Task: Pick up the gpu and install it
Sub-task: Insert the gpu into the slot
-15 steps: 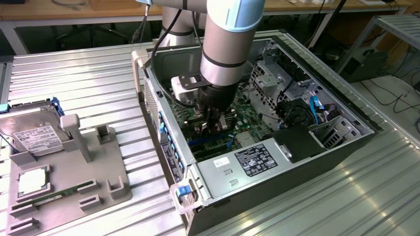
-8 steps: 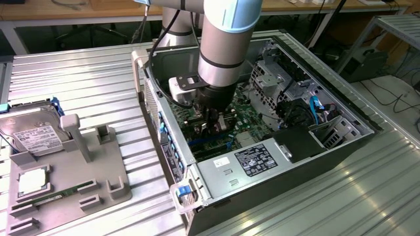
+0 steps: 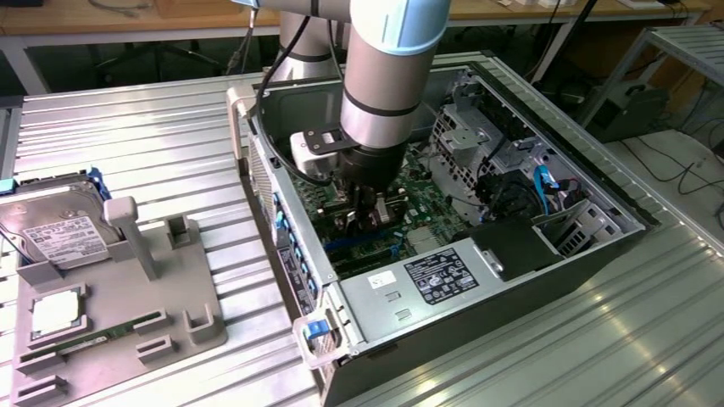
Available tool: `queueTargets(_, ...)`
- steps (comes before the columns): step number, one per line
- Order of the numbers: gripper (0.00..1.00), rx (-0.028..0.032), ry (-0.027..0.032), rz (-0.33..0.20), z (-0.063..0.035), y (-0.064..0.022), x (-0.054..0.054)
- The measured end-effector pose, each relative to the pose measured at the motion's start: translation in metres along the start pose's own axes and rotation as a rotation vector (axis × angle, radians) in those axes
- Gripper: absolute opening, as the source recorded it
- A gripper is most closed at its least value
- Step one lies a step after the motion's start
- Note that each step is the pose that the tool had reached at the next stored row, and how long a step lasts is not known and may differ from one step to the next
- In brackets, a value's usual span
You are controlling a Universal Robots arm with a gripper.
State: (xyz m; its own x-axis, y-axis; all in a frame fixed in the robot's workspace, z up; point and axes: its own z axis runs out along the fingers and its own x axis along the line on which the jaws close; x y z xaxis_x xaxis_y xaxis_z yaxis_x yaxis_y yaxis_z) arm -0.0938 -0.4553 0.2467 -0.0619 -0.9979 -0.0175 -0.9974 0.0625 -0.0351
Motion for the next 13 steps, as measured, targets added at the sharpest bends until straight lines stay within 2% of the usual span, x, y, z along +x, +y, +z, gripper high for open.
queueTargets(13, 0.29, -0.0002, 0.0005, 0.0, 0.0035, 0.0004, 0.0016)
